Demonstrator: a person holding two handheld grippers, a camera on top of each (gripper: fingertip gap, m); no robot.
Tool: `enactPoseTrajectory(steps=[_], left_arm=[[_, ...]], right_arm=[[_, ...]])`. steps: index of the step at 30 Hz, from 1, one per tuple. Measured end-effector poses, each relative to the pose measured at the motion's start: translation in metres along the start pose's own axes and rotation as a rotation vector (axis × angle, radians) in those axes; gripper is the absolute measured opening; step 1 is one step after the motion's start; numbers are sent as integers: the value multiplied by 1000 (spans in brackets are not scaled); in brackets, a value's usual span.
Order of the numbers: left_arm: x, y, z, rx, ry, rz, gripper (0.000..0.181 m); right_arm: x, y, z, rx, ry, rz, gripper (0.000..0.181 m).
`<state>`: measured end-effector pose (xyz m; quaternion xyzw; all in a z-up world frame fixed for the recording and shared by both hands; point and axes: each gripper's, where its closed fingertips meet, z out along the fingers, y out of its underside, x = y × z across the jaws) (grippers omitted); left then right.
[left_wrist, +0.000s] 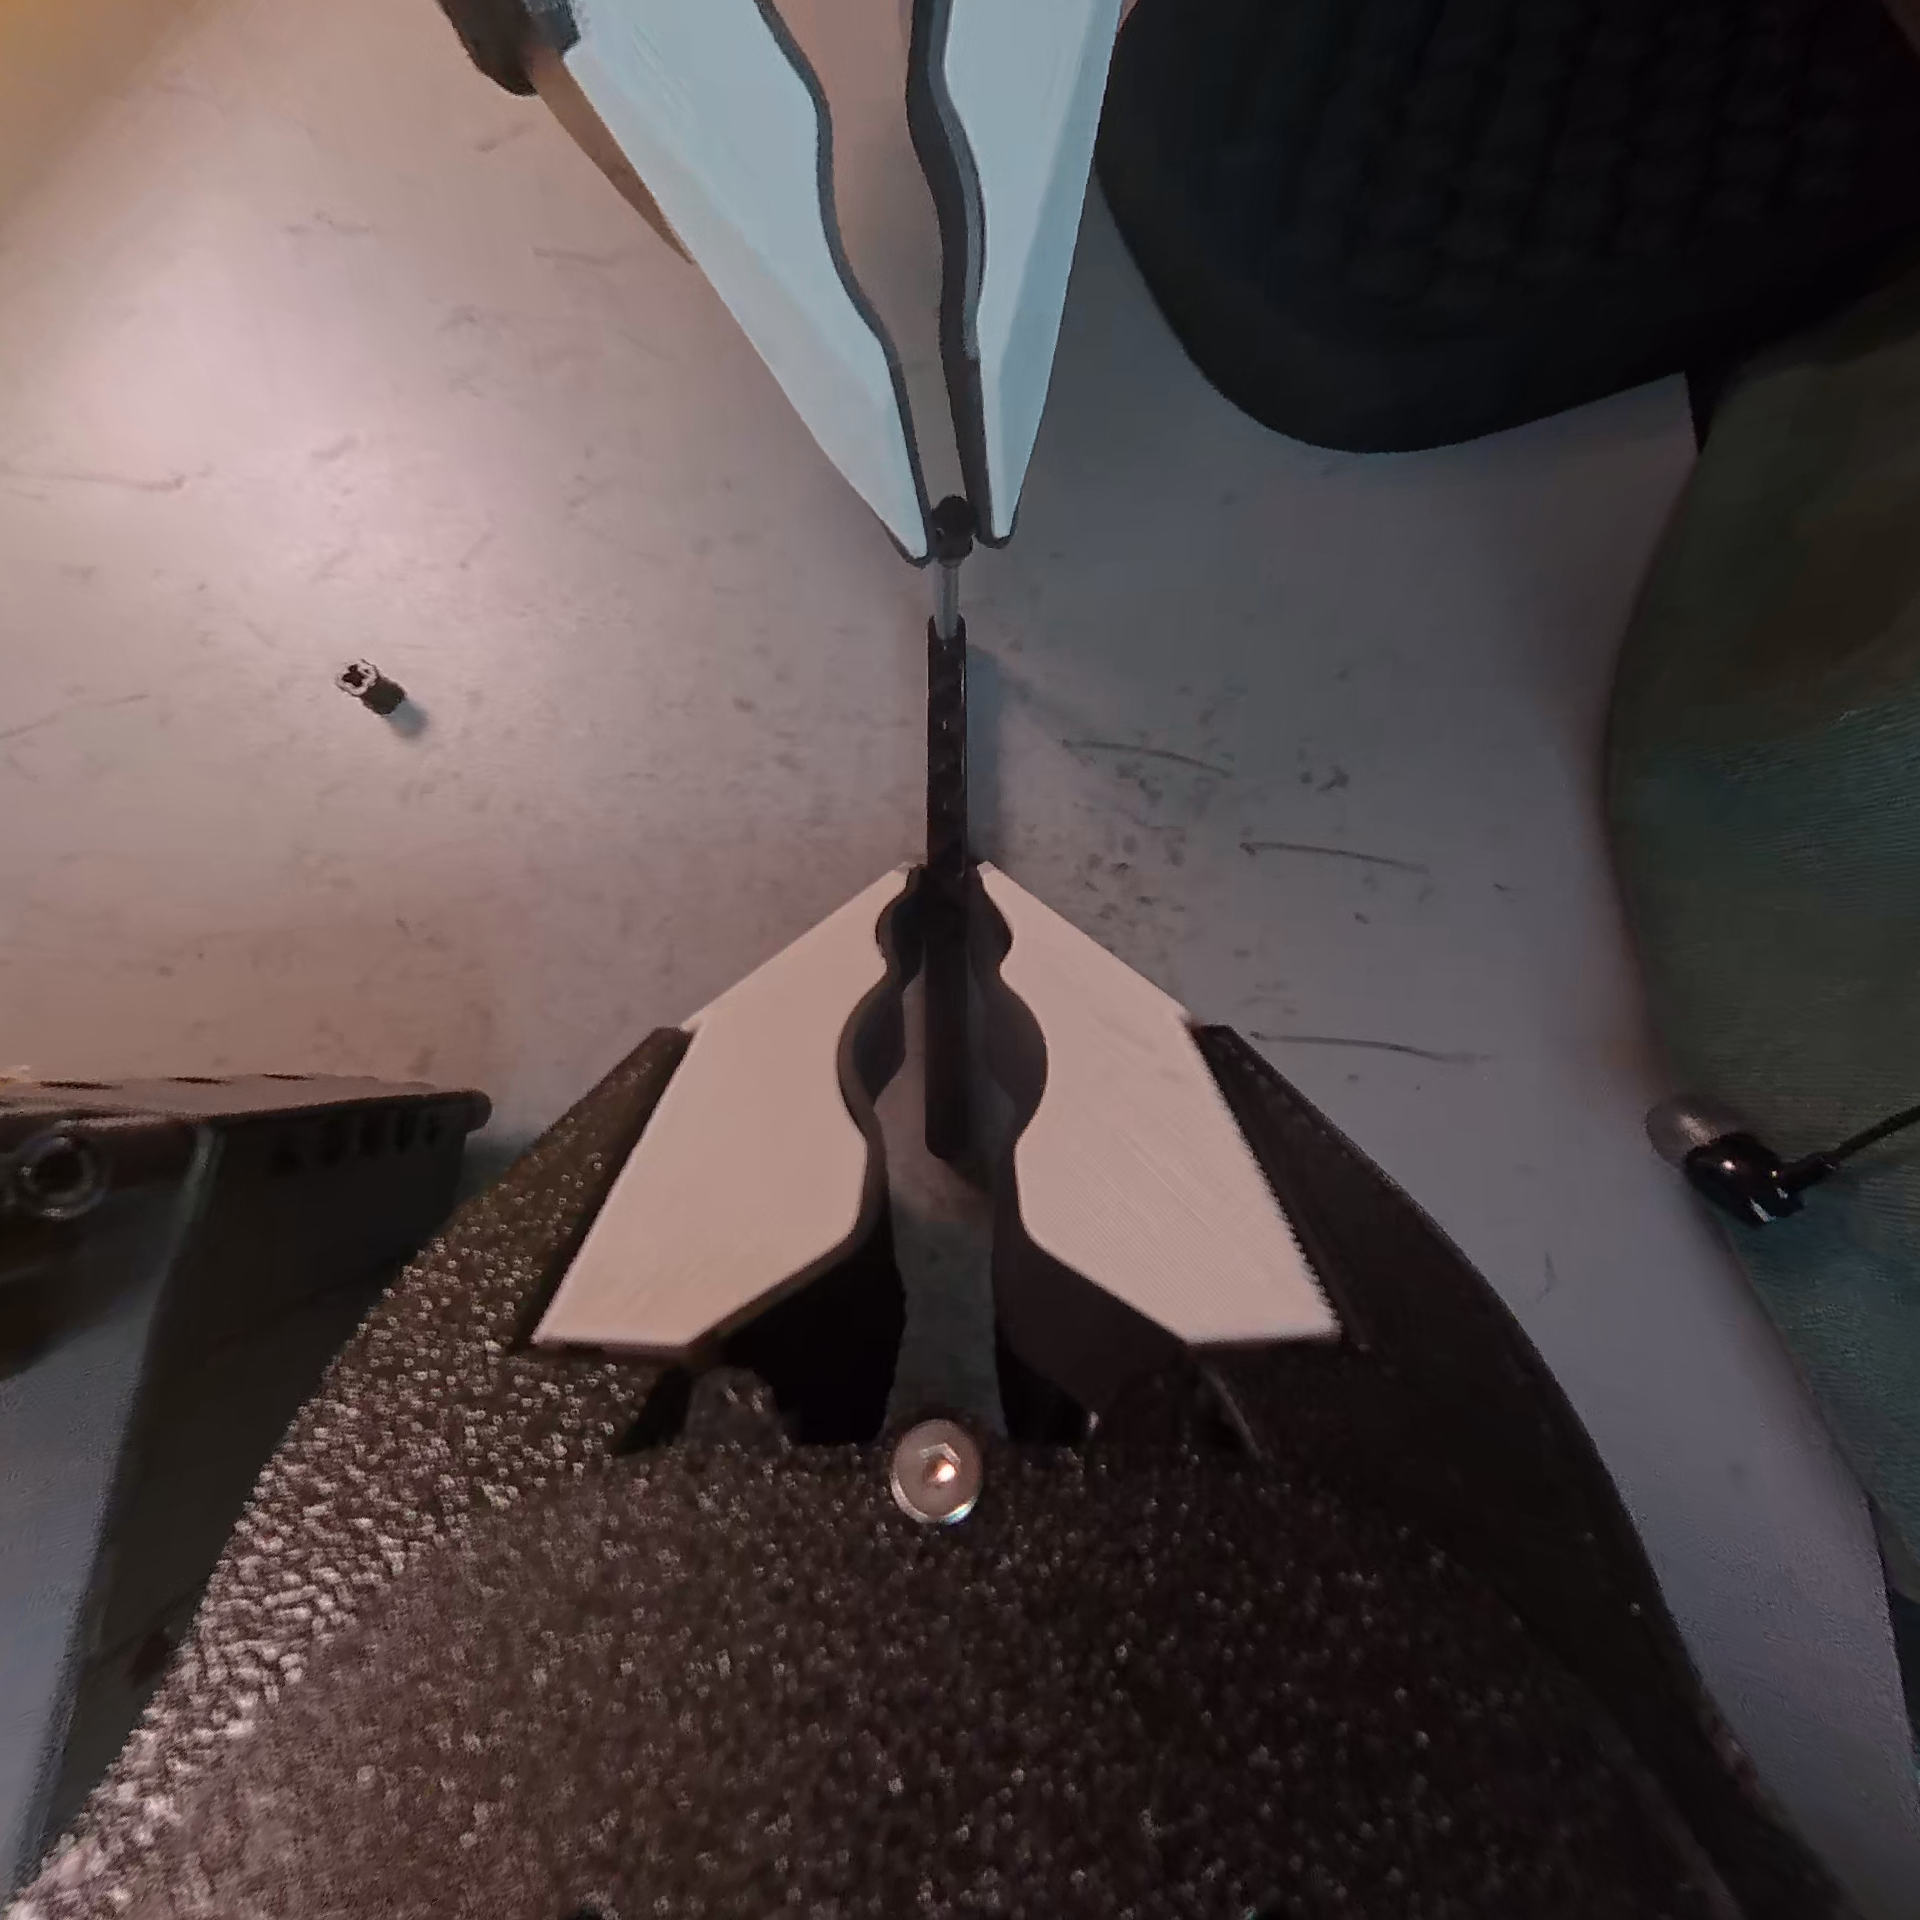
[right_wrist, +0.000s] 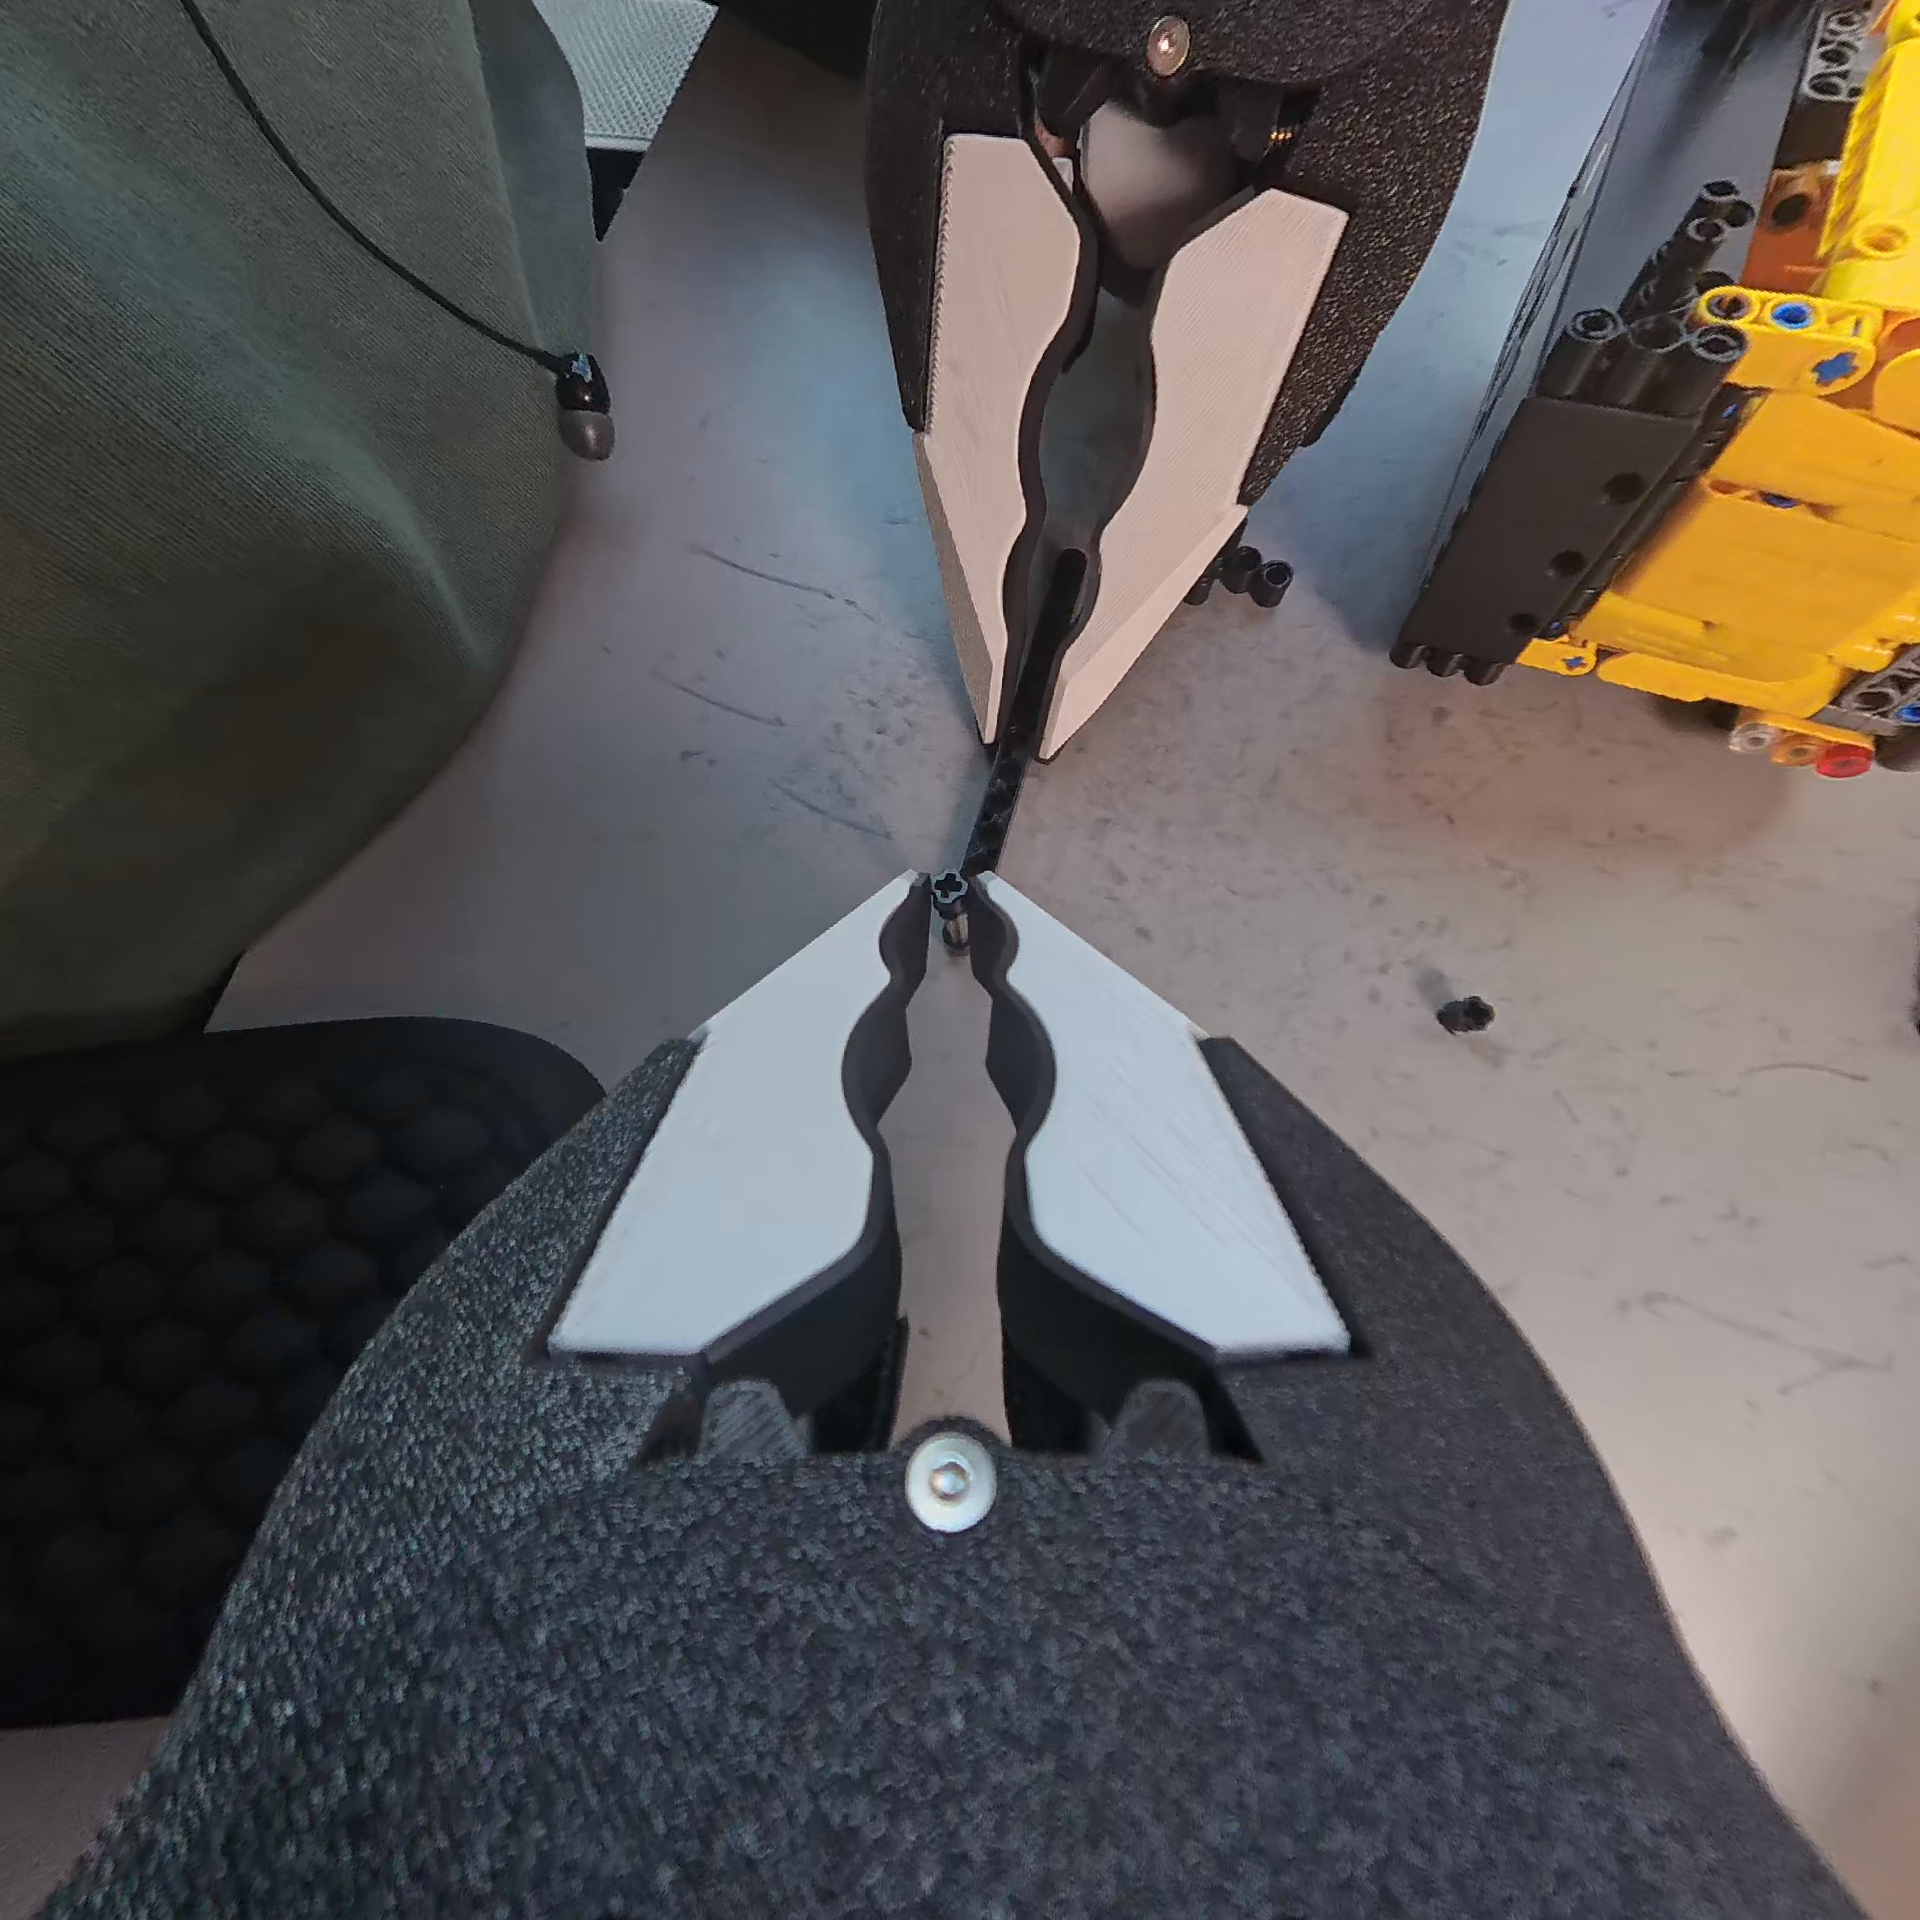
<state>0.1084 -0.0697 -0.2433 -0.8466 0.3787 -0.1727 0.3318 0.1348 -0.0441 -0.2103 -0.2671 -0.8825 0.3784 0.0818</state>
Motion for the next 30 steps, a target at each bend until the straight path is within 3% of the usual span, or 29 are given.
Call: enactPoseTrajectory(steps=[6,17,30], left_arm=[[0,0,0,-4,2,-23,6],[0,0,0,-27,-32,-95,6],[-1,0,0,-19,-31,-138,7]], right_arm=[[1,0,0,49,54,71,7],[7,2,-3,123,318,296,7],[9,4,-2,126,448,422,6]])
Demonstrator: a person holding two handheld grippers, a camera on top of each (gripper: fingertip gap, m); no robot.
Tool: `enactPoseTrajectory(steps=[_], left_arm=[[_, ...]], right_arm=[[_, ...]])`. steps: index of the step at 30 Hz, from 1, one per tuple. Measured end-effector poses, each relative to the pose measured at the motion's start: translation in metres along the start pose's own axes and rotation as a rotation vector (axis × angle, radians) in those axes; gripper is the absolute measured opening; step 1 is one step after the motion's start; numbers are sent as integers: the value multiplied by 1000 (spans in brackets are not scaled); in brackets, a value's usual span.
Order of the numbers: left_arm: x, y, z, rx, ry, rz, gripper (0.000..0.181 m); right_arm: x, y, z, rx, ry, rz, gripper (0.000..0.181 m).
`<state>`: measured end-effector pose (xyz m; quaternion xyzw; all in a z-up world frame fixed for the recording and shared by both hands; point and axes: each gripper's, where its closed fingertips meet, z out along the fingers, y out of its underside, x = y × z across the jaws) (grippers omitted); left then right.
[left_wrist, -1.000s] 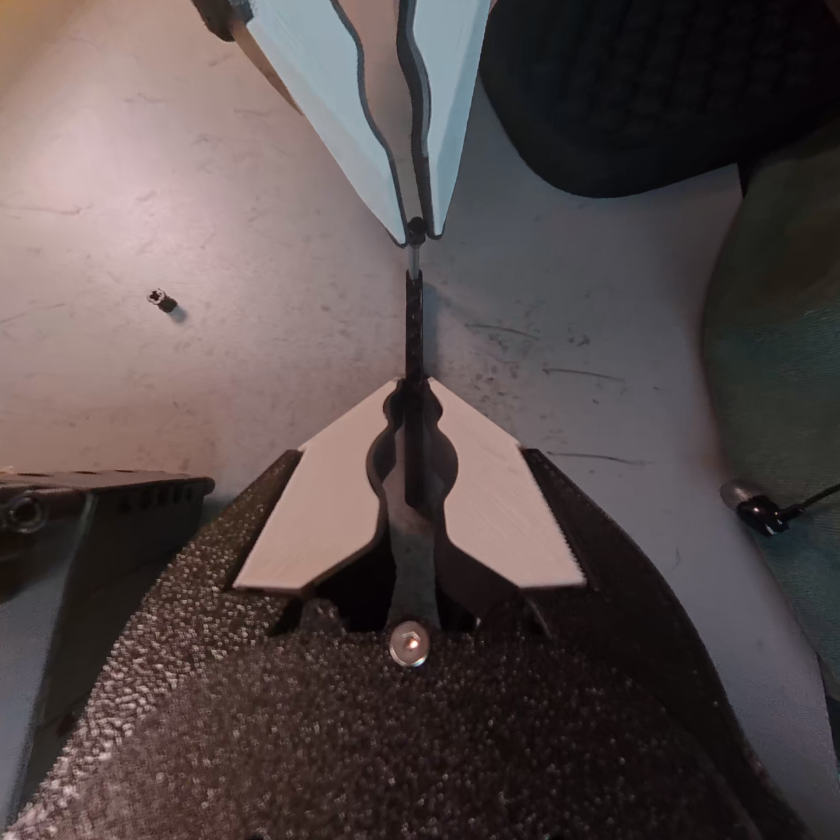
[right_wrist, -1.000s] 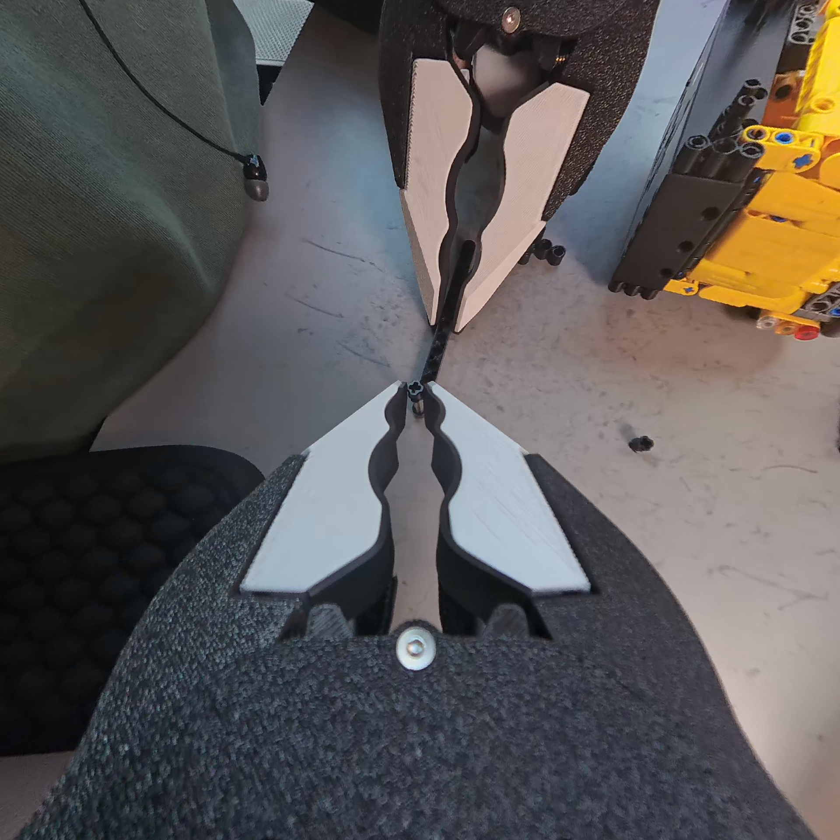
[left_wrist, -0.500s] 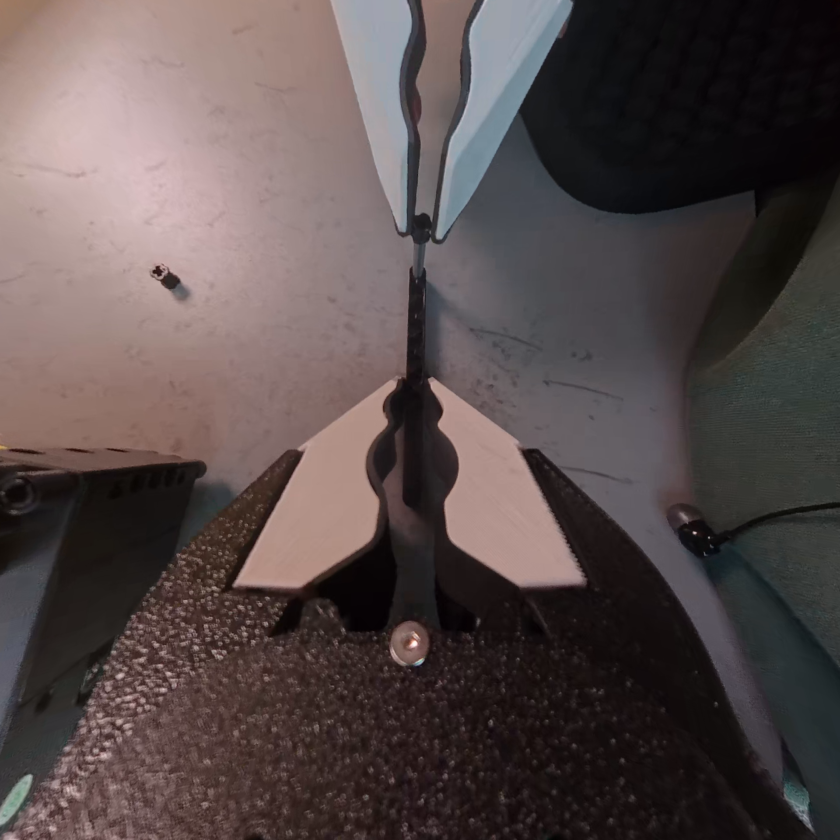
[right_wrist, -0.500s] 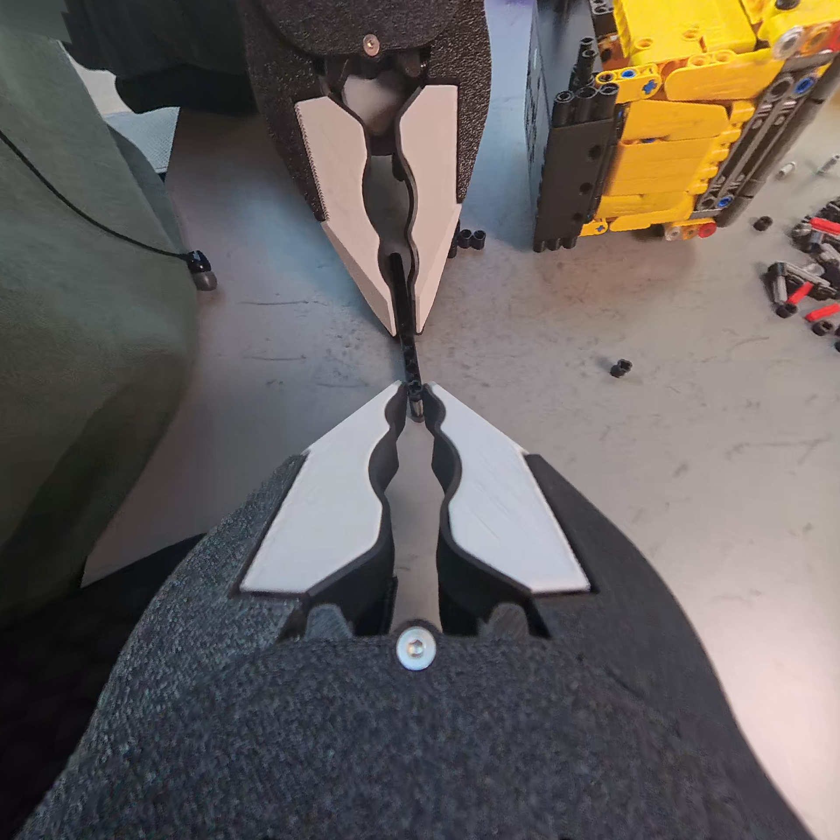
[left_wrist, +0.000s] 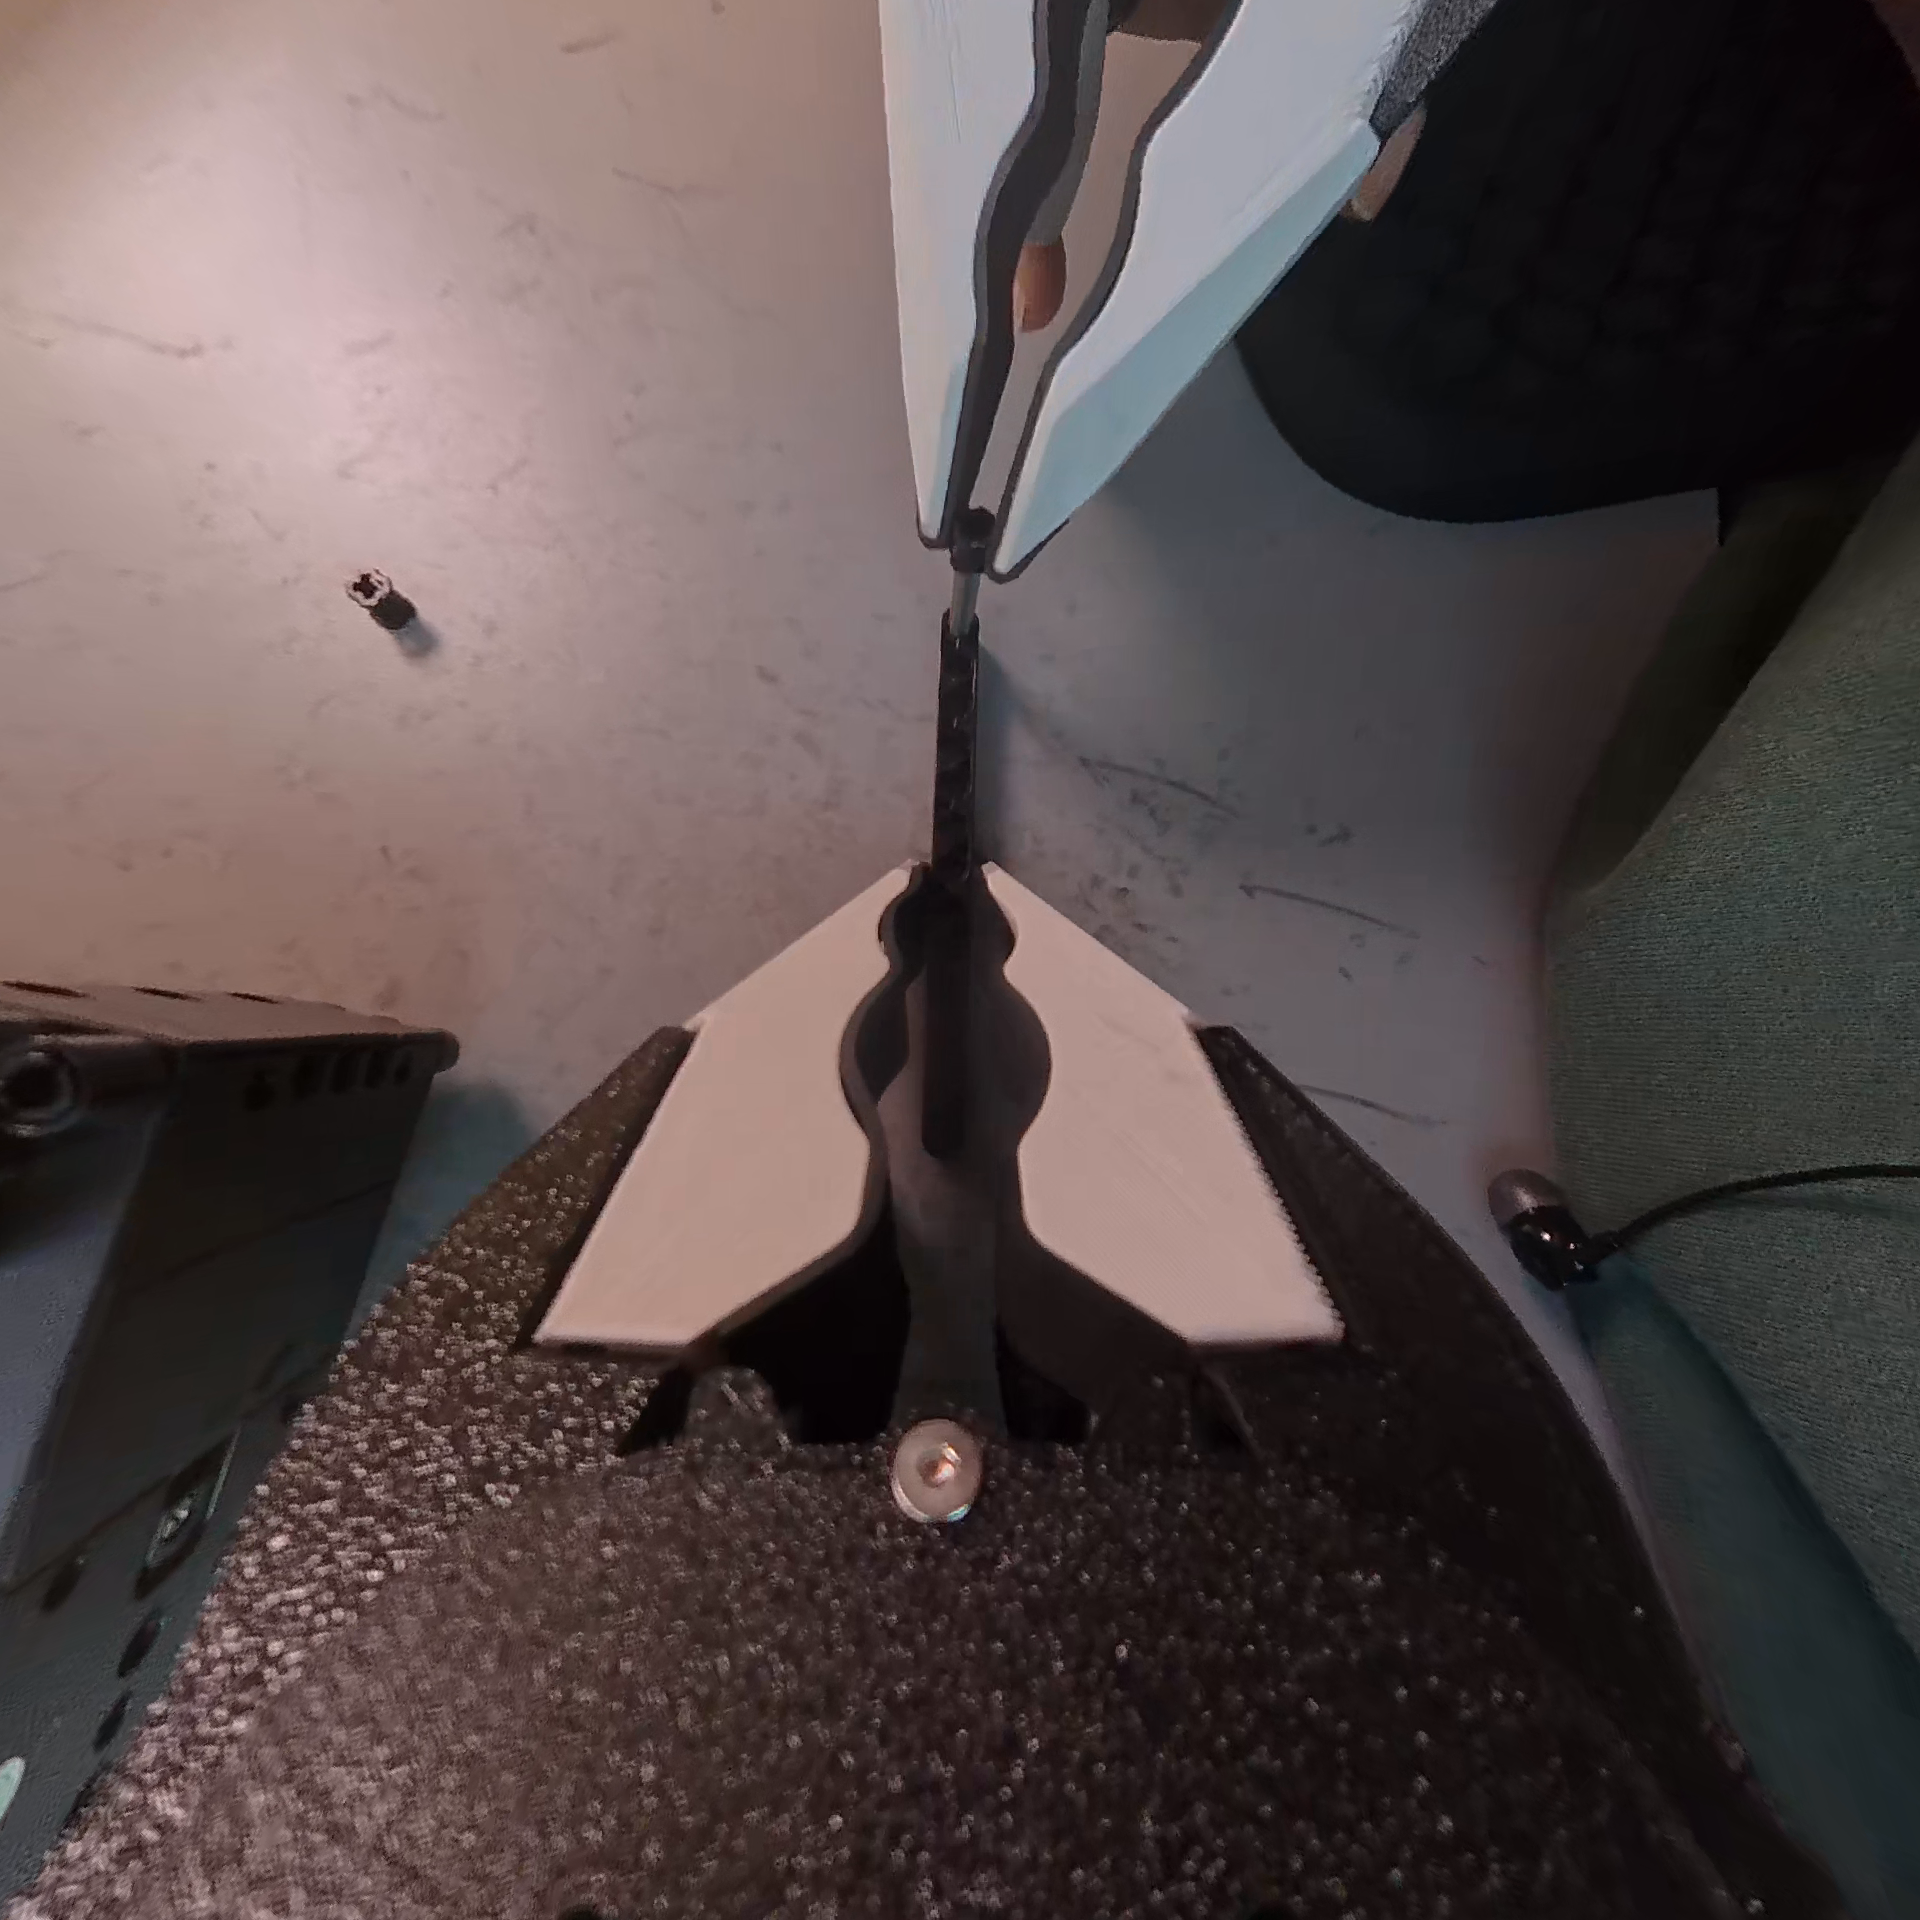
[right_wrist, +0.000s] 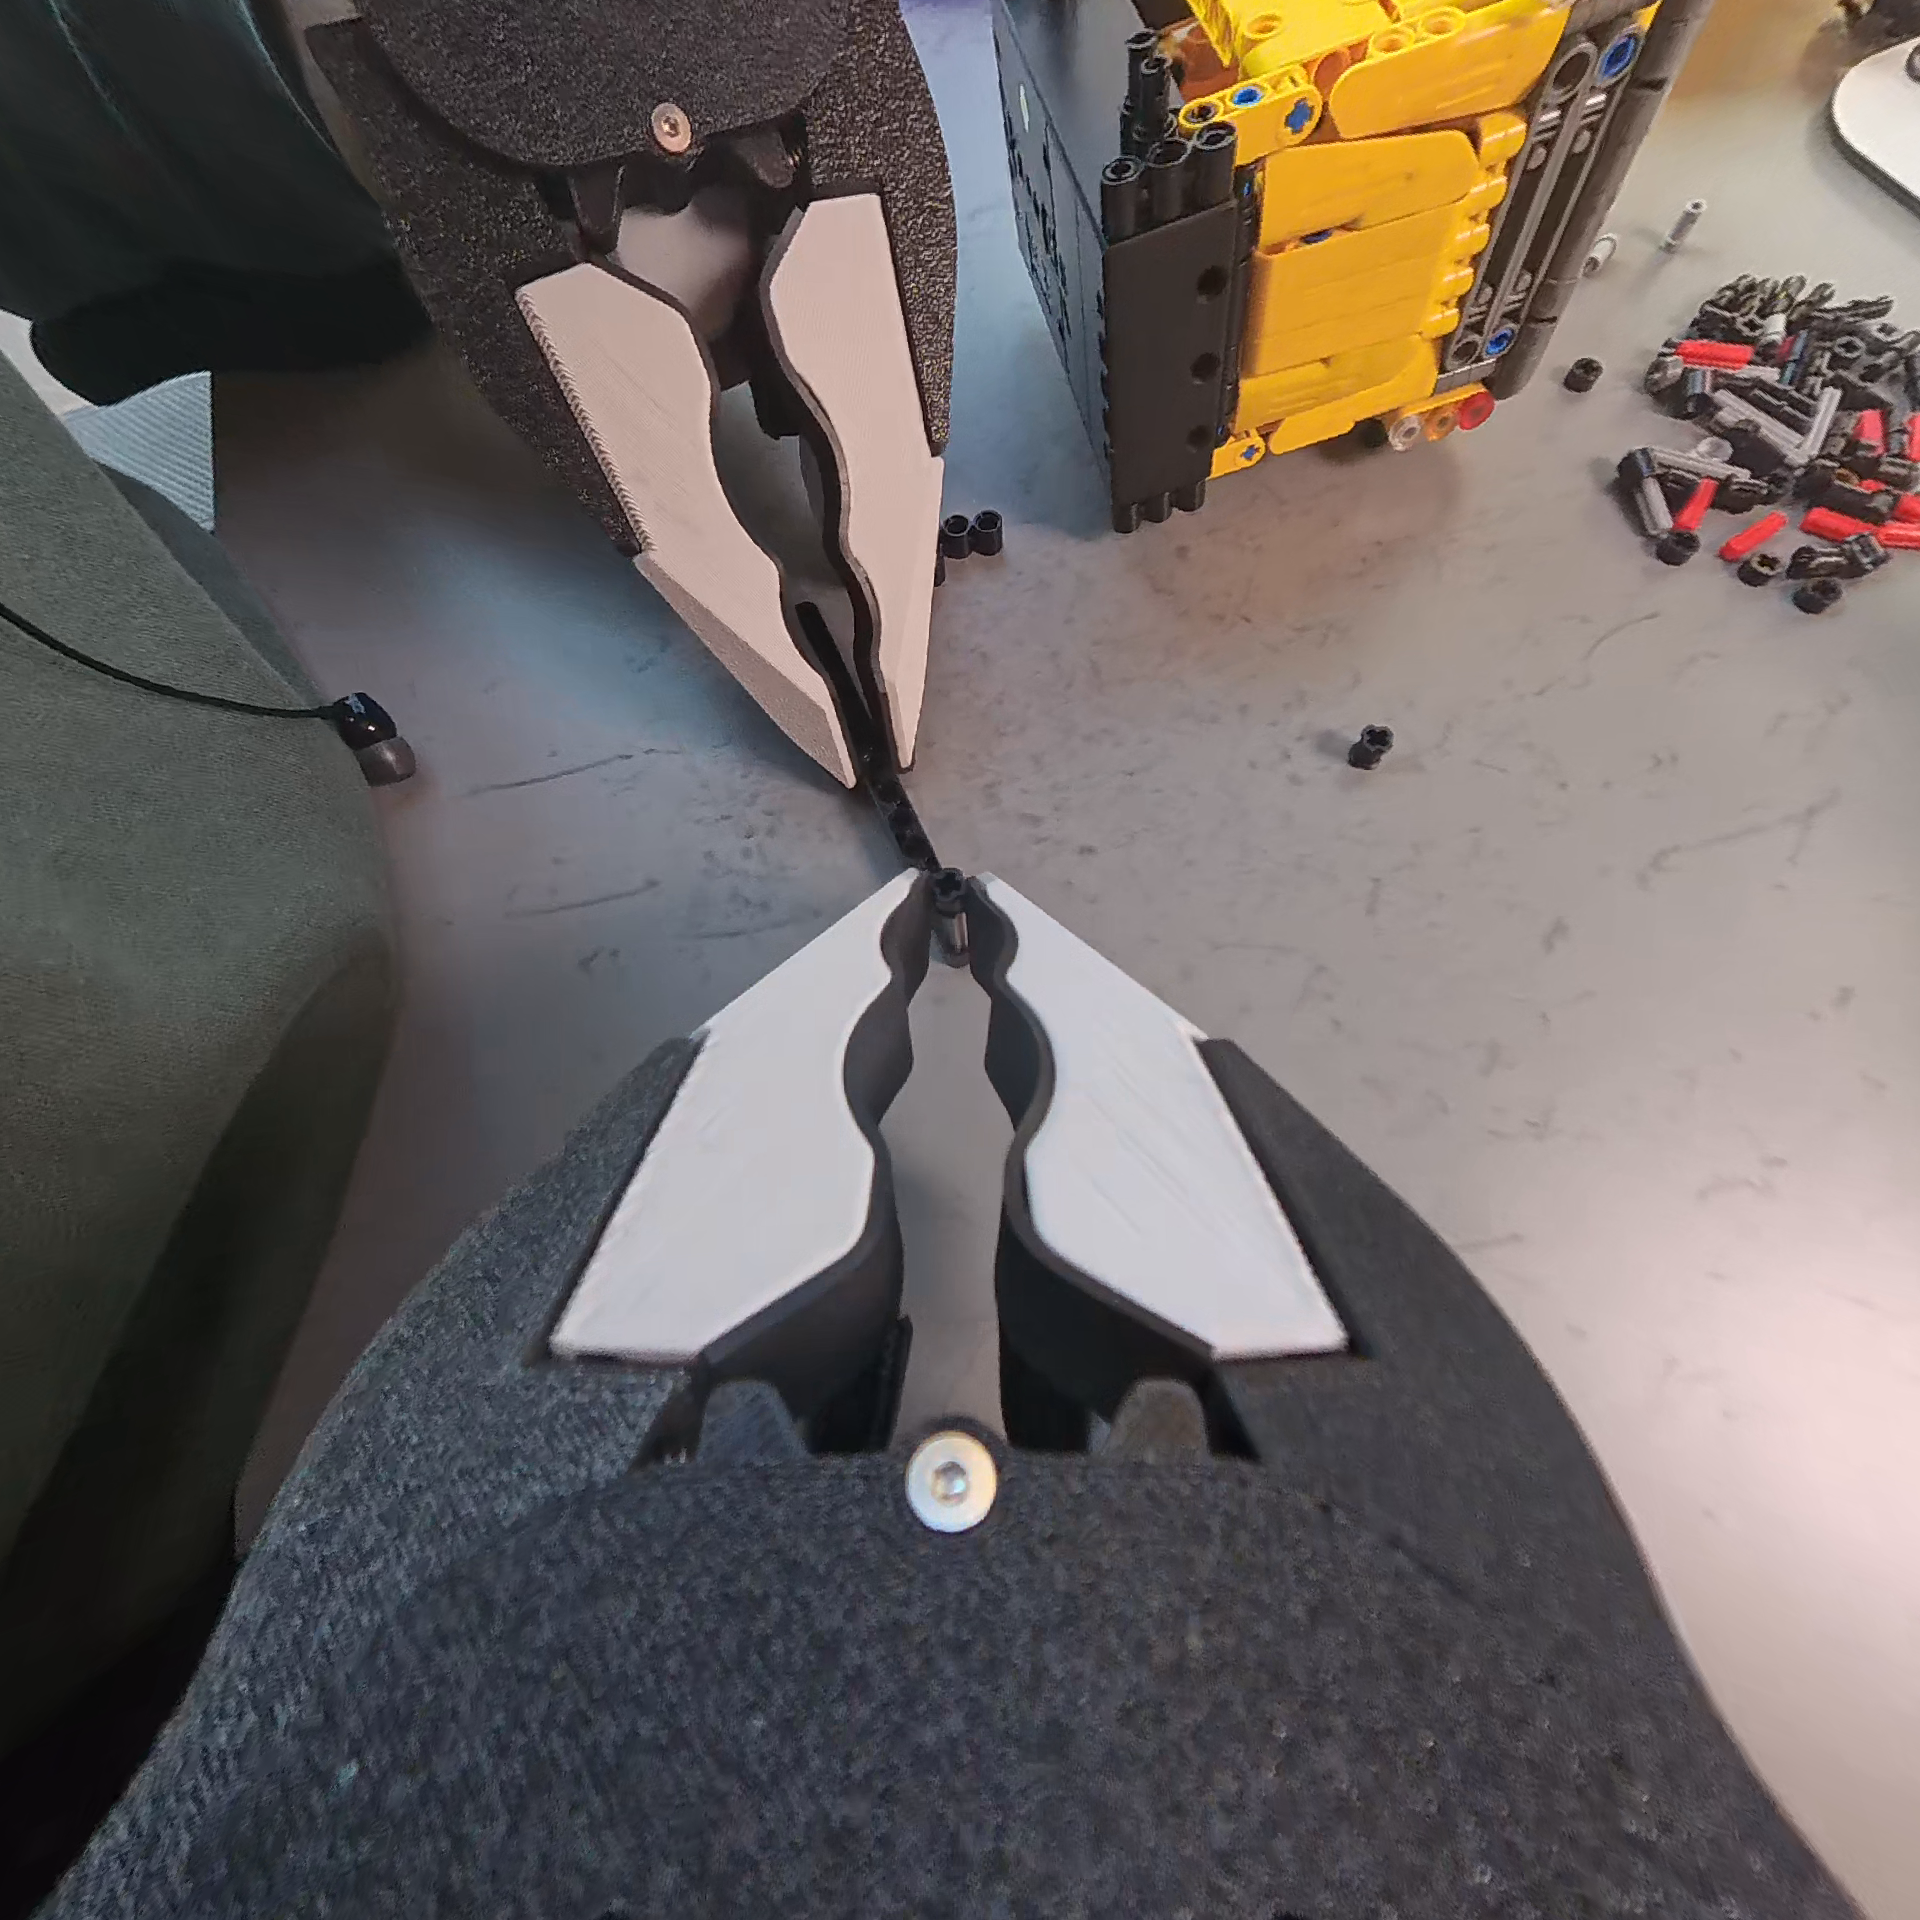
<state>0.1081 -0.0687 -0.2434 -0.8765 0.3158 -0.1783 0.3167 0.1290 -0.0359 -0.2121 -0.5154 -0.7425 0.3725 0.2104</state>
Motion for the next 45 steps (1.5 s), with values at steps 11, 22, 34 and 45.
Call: enactPoseTrajectory(steps=[11,22,34,45], left_arm=[[0,0,0,2,3,7,7],[0,1,-1,23,63,74,7],[0,1,-1,28,62,68,6],[1,1,-1,38,67,81,7]], right_arm=[[0,3,3,-20,-36,-43,5],[-11,5,2,-94,-359,-330,6],[-10,20,11,-159,-307,-311,5],[-13,21,12,-200,-361,-331,6]])
